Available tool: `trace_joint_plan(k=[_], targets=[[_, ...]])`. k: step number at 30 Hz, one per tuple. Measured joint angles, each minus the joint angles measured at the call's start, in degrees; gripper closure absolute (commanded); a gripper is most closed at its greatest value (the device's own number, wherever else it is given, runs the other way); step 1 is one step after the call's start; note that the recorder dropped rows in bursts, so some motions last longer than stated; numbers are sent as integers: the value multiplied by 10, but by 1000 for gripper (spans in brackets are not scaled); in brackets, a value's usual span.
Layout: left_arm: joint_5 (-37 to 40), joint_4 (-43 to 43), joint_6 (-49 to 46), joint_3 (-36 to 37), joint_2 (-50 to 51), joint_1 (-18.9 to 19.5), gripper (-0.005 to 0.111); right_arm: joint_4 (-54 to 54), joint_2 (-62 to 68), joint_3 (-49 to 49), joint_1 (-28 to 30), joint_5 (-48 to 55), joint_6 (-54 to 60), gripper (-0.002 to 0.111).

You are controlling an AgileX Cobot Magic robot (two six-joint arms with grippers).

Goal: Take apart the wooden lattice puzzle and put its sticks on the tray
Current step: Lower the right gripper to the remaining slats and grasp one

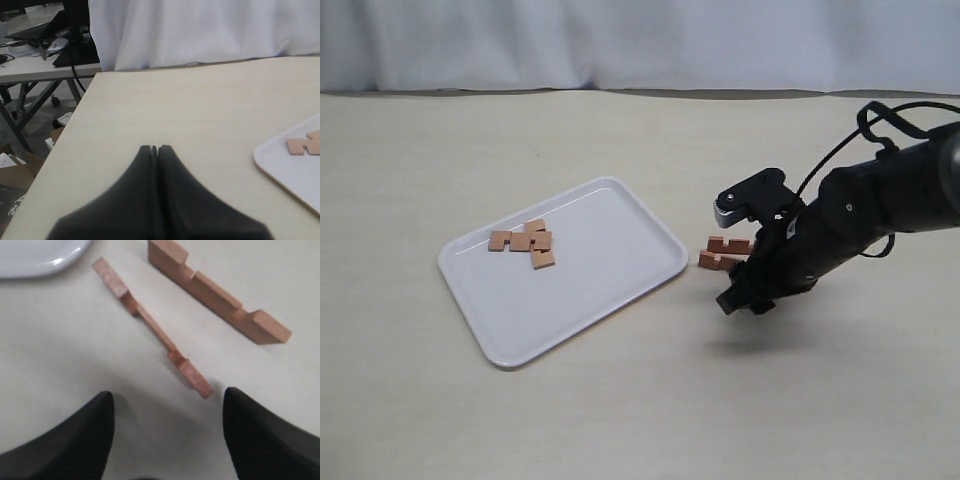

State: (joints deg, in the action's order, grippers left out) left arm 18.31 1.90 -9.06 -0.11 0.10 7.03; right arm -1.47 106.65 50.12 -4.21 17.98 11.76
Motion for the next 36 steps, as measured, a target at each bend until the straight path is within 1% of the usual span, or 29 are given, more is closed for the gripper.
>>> trace_joint_plan(k=[4, 18, 20, 25, 26, 27, 31, 36], targets=[[0, 0, 0, 0, 0, 0, 107, 0, 1, 0, 0, -30, -20, 48], [0, 0, 0, 0, 0, 0, 107, -8, 9, 0, 0, -59, -23, 49], [0, 0, 0, 0, 0, 0, 107, -24, 17, 0, 0, -59, -23, 58], [0, 0, 0, 0, 0, 0, 107, -41, 26, 0, 0, -69, -24, 96], [0, 0, 0, 0, 0, 0, 107, -43, 26, 0, 0, -70, -24, 102], [0, 0, 0, 0, 0, 0, 107, -46, 26, 0, 0, -70, -24, 104], [0, 0, 0, 0, 0, 0, 107, -70, 26, 0, 0, -64, -24, 104], [0, 0, 0, 0, 0, 0, 107, -82, 21, 3, 0, -27, -20, 104]])
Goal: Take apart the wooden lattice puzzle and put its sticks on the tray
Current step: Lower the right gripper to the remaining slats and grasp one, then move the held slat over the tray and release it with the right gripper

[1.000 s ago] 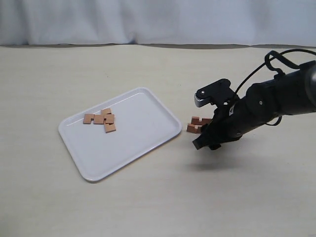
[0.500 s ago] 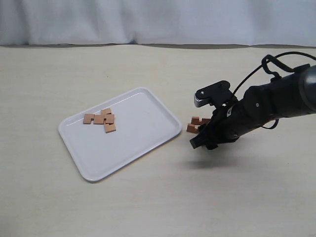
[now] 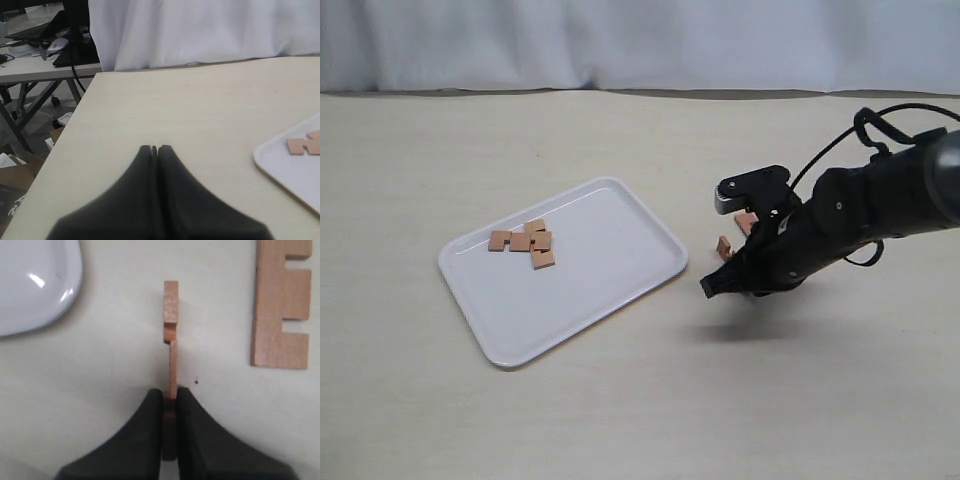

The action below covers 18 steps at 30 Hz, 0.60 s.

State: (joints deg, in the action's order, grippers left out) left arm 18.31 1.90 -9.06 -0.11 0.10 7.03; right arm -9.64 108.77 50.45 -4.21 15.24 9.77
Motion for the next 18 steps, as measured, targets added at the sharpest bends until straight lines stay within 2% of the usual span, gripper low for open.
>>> trace_joint_plan(k=[6, 10, 13, 18], targets=[[0, 0, 0, 0, 0, 0, 107, -2, -42, -5, 0, 69, 41, 104], [0, 0, 0, 0, 0, 0, 107, -16, -95, -5, 0, 71, 48, 104], [0, 0, 0, 0, 0, 0, 107, -59, -139, -5, 0, 55, 49, 104], [0, 0, 0, 0, 0, 0, 107, -189, -191, -5, 0, 31, 64, 104]])
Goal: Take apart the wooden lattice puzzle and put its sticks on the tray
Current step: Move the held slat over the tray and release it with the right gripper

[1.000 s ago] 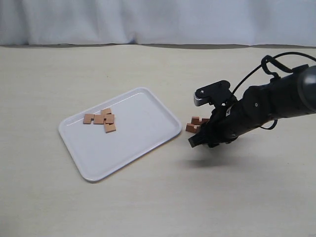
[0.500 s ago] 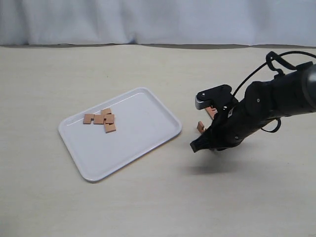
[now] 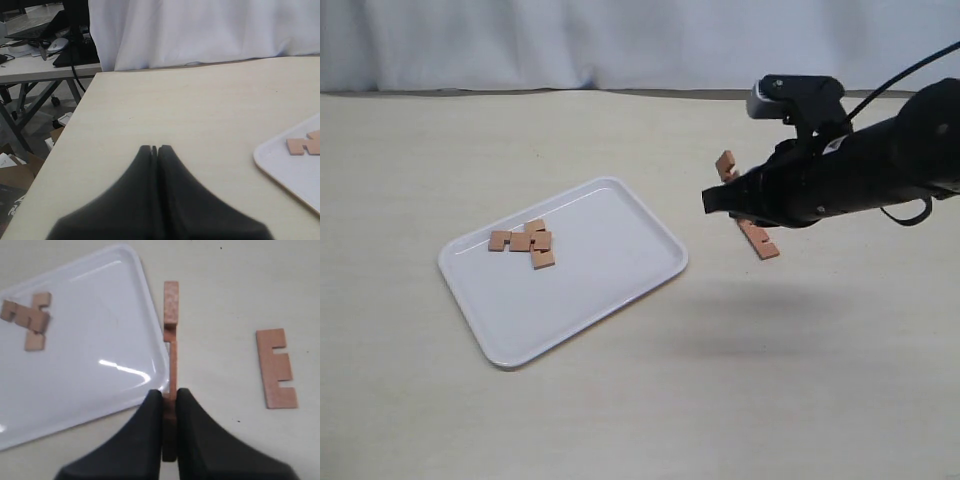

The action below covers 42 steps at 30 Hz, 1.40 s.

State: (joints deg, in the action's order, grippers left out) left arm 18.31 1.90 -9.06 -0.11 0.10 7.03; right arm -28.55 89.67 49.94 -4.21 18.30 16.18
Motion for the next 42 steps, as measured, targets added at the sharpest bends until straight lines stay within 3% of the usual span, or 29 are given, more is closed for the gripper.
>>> trace_joint_plan(k=[9, 16, 26, 30, 38, 42], targets=[[0, 0, 0, 0, 0, 0, 107, -240, 10, 0, -17, 12, 172, 104], [0, 0, 0, 0, 0, 0, 107, -406, 56, 16, -121, -16, 363, 104], [0, 0, 0, 0, 0, 0, 107, -458, 157, 125, -219, -83, 438, 103], [0, 0, 0, 0, 0, 0, 107, -459, 184, 154, -225, -84, 436, 88], [0, 0, 0, 0, 0, 0, 107, -460, 192, 162, -225, -85, 388, 38], [0, 0, 0, 0, 0, 0, 107, -462, 191, 174, -225, -54, 371, 33]])
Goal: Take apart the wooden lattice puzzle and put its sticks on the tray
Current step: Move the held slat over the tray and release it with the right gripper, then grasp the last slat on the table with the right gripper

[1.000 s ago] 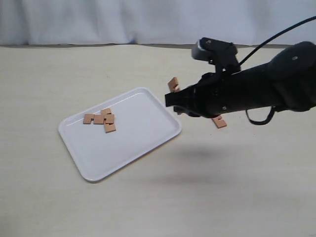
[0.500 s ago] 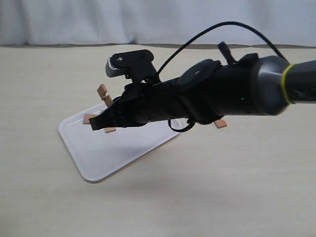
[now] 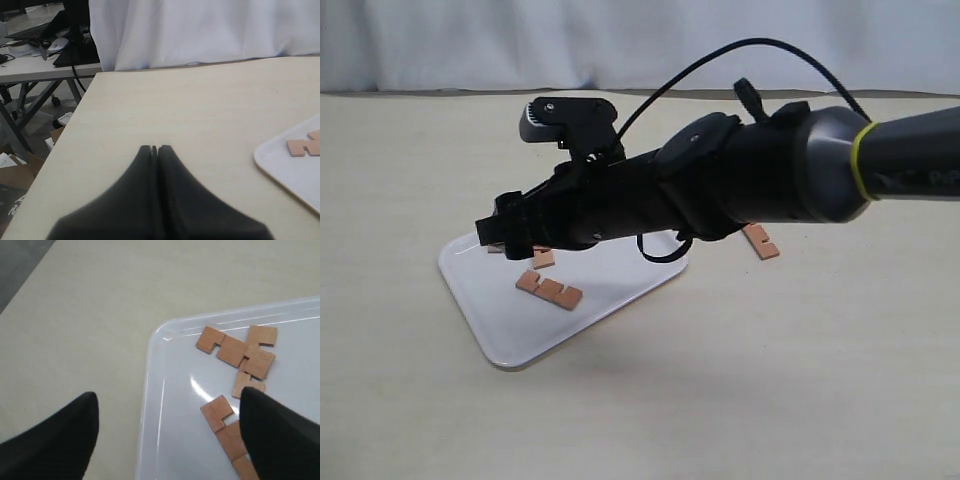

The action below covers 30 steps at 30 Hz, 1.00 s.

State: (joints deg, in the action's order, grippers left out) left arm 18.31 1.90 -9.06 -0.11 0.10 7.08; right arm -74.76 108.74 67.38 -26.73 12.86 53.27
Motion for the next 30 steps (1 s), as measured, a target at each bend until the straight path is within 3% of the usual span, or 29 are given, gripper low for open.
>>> trace_joint_plan(k=[8, 16, 23, 27, 30], targets=[[0, 0, 0, 0, 0, 0, 107, 66, -37, 7, 0, 15, -2, 32], [0, 0, 0, 0, 0, 0, 107, 382, -90, 8, 0, 10, -14, 33], [0, 0, 0, 0, 0, 0, 107, 506, -101, 9, 28, 10, -111, 56], [0, 0, -1, 0, 0, 0, 107, 519, -101, 9, 94, 10, -189, 74], [0, 0, -1, 0, 0, 0, 107, 521, -100, 9, 165, 10, -291, 75]])
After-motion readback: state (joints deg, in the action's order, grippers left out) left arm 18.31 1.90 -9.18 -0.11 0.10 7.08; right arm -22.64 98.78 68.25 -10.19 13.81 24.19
